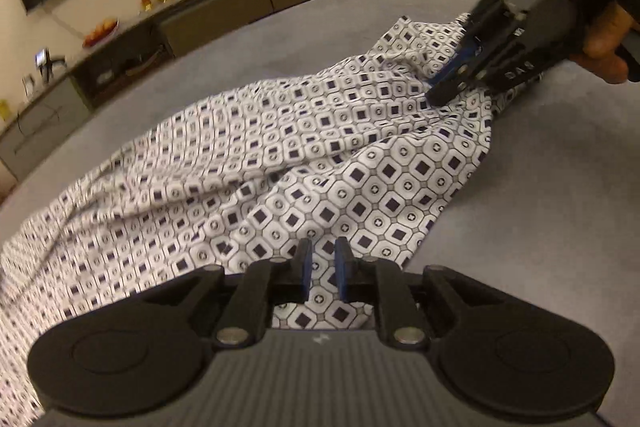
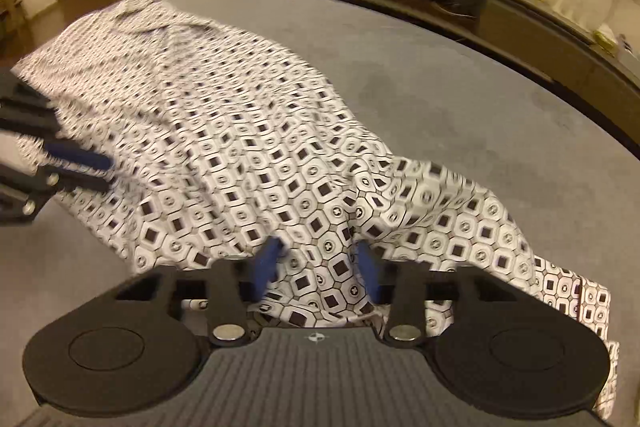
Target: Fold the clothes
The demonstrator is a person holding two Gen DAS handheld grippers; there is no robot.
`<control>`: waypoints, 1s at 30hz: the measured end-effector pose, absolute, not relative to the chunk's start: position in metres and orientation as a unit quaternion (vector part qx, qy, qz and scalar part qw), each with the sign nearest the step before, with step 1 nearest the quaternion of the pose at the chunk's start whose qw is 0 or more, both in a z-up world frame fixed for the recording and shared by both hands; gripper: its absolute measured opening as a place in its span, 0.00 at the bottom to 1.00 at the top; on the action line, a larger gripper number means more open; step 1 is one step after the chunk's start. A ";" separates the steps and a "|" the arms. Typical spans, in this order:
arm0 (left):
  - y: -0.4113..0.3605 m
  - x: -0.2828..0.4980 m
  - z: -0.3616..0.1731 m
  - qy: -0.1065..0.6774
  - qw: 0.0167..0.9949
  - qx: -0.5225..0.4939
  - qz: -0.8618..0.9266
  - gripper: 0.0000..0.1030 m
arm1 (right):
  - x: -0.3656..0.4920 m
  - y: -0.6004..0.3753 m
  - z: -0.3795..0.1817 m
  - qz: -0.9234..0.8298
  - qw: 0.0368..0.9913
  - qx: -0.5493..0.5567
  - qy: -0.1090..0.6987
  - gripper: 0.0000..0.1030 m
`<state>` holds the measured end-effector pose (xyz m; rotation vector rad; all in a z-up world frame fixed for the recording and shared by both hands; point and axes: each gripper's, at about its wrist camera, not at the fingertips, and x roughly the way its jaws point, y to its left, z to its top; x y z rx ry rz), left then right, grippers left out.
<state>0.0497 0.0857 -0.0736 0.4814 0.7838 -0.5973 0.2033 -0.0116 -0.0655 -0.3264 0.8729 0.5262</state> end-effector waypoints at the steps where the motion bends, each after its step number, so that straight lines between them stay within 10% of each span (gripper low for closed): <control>1: 0.089 0.050 -0.074 0.375 0.853 0.225 -0.285 0.12 | 0.201 -0.009 -0.063 0.260 0.853 -0.172 0.418 0.01; 12: 0.099 0.045 -0.074 0.382 0.845 0.221 -0.304 0.04 | 0.263 -0.041 0.010 0.013 0.943 -0.261 0.207 0.03; 13: 0.099 0.046 -0.073 0.383 0.844 0.220 -0.305 0.04 | 0.273 -0.047 0.003 -0.022 0.949 -0.255 0.185 0.23; 14: 0.100 0.046 -0.073 0.385 0.843 0.218 -0.306 0.04 | 0.281 -0.054 -0.007 -0.048 0.953 -0.245 0.173 0.63; 15: 0.102 0.047 -0.072 0.388 0.842 0.216 -0.307 0.04 | 0.285 -0.067 -0.012 -0.058 0.957 -0.216 0.187 0.72; 22: 0.147 0.061 -0.030 0.334 0.870 0.198 -0.303 0.11 | 0.242 -0.149 -0.011 -0.049 0.951 -0.051 0.300 0.72; 30: 0.278 0.175 -0.019 0.353 0.913 0.189 -0.081 0.10 | 0.201 -0.107 -0.055 0.113 0.892 -0.115 0.423 0.70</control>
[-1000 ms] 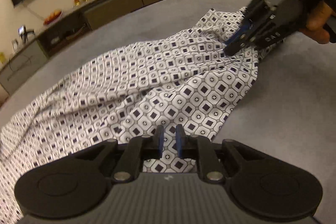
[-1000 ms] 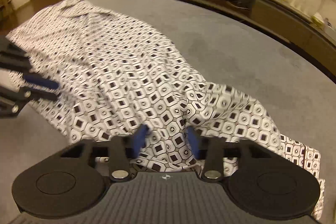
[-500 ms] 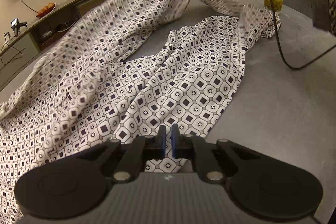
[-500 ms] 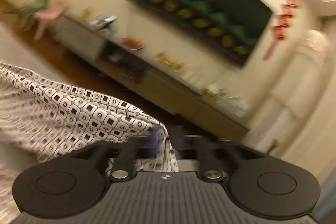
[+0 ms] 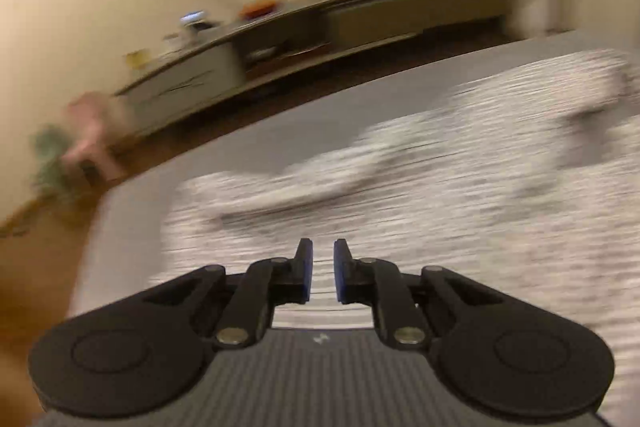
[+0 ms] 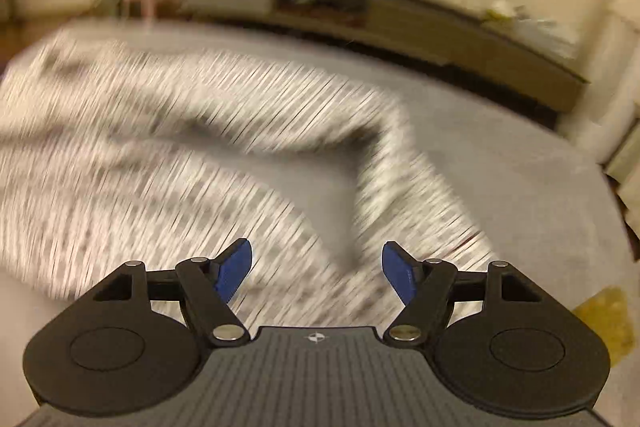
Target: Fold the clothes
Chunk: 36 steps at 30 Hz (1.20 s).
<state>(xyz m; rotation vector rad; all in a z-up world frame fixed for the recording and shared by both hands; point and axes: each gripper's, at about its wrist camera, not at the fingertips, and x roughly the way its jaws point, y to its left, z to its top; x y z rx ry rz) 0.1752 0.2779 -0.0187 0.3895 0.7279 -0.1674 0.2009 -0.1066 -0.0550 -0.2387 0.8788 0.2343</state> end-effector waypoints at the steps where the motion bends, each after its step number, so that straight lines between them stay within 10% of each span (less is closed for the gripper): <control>1: 0.288 0.188 -0.020 0.357 0.913 0.182 -0.072 0.09 | 0.198 -0.105 -0.059 0.111 0.885 -0.122 0.435 0.69; 9: 0.278 0.296 -0.062 0.411 0.877 0.238 -0.078 0.11 | 0.182 -0.118 -0.060 0.066 0.876 -0.108 0.466 0.70; 16: 0.376 0.381 -0.065 0.424 0.883 0.021 0.201 0.04 | 0.190 -0.139 -0.061 0.089 0.870 -0.061 0.481 0.77; 31: 0.256 0.210 -0.049 0.422 0.883 0.154 -0.139 0.12 | 0.233 -0.176 -0.056 0.013 0.905 -0.018 0.426 0.78; 34: 0.252 0.195 -0.059 0.440 0.872 0.165 -0.133 0.13 | 0.248 -0.180 -0.067 0.009 0.897 -0.009 0.442 0.54; 36: 0.262 0.195 -0.062 0.450 0.876 0.129 -0.113 0.13 | 0.260 -0.180 -0.062 -0.004 0.898 -0.031 0.438 0.18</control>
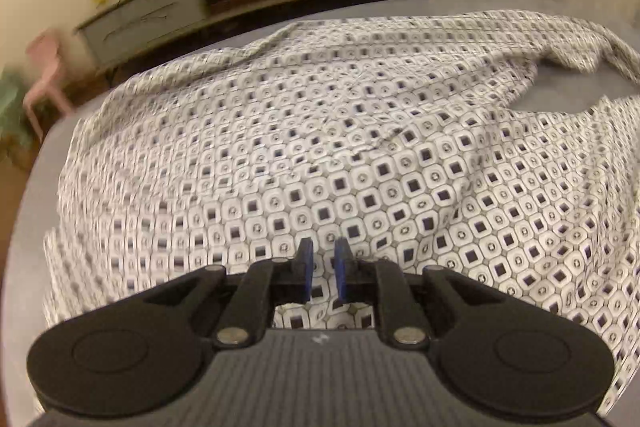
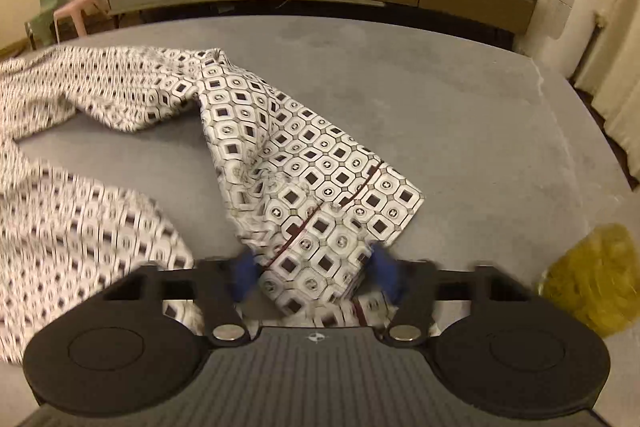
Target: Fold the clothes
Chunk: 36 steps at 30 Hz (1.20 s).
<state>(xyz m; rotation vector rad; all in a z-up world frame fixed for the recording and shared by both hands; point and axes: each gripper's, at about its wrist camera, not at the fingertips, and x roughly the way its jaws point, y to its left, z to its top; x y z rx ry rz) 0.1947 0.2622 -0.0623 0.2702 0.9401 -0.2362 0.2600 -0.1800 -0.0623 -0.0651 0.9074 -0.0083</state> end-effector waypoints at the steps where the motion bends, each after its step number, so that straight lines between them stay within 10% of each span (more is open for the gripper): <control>1: 0.268 0.195 -0.061 0.456 0.878 0.110 -0.095 0.13 | 0.266 -0.179 -0.057 -0.027 0.904 -0.057 0.424 0.17; 4: 0.277 0.190 -0.061 0.458 0.884 0.081 -0.055 0.12 | 0.282 -0.173 -0.054 -0.142 0.908 -0.168 0.356 0.20; 7: 0.282 0.186 -0.062 0.457 0.886 0.065 -0.038 0.12 | 0.288 -0.171 -0.063 -0.195 0.898 -0.208 0.335 0.68; 20: 0.284 0.179 -0.060 0.450 0.890 0.062 -0.034 0.12 | 0.206 -0.074 -0.046 0.102 0.903 -0.084 0.409 0.73; 36: 0.331 0.165 -0.056 0.446 0.894 0.040 -0.004 0.13 | 0.115 -0.124 -0.051 -0.075 0.906 -0.062 0.411 0.73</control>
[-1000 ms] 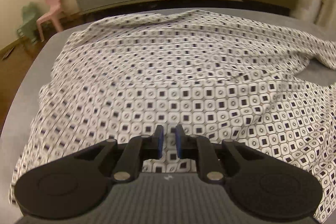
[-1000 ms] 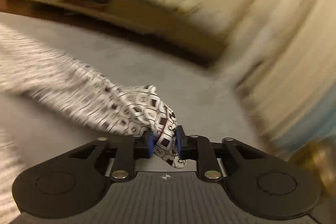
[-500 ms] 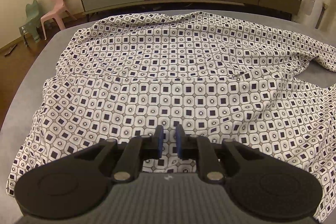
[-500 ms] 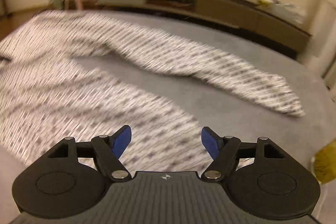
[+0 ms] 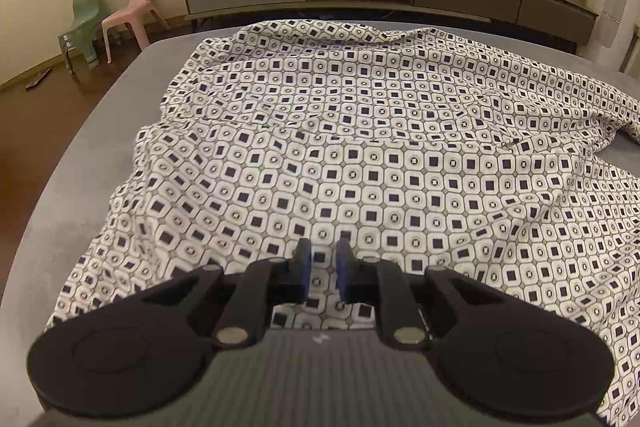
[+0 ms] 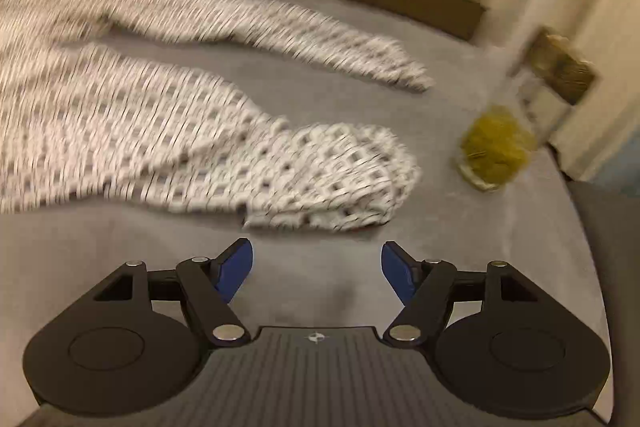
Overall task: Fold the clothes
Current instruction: 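Smooth the spread shirt with the left gripper while the right gripper grasps the cuff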
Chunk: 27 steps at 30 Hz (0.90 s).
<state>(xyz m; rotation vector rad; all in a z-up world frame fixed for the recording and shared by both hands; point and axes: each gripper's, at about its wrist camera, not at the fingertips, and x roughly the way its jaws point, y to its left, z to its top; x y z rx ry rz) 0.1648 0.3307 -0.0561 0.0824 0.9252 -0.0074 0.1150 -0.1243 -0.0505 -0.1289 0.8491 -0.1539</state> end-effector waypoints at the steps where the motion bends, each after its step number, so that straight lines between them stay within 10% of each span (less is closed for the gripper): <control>1: 0.332 0.161 -0.054 0.445 0.895 0.038 -0.004 0.13 | 0.114 -0.123 -0.047 -0.075 0.915 -0.050 0.394 0.76; 24: 0.382 0.125 -0.031 0.425 0.898 0.038 0.105 0.13 | 0.147 -0.174 -0.051 -0.081 0.904 0.221 0.357 0.81; 27: 0.365 0.131 -0.039 0.439 0.892 0.056 0.093 0.13 | 0.179 -0.158 -0.066 -0.089 0.896 0.177 0.397 0.49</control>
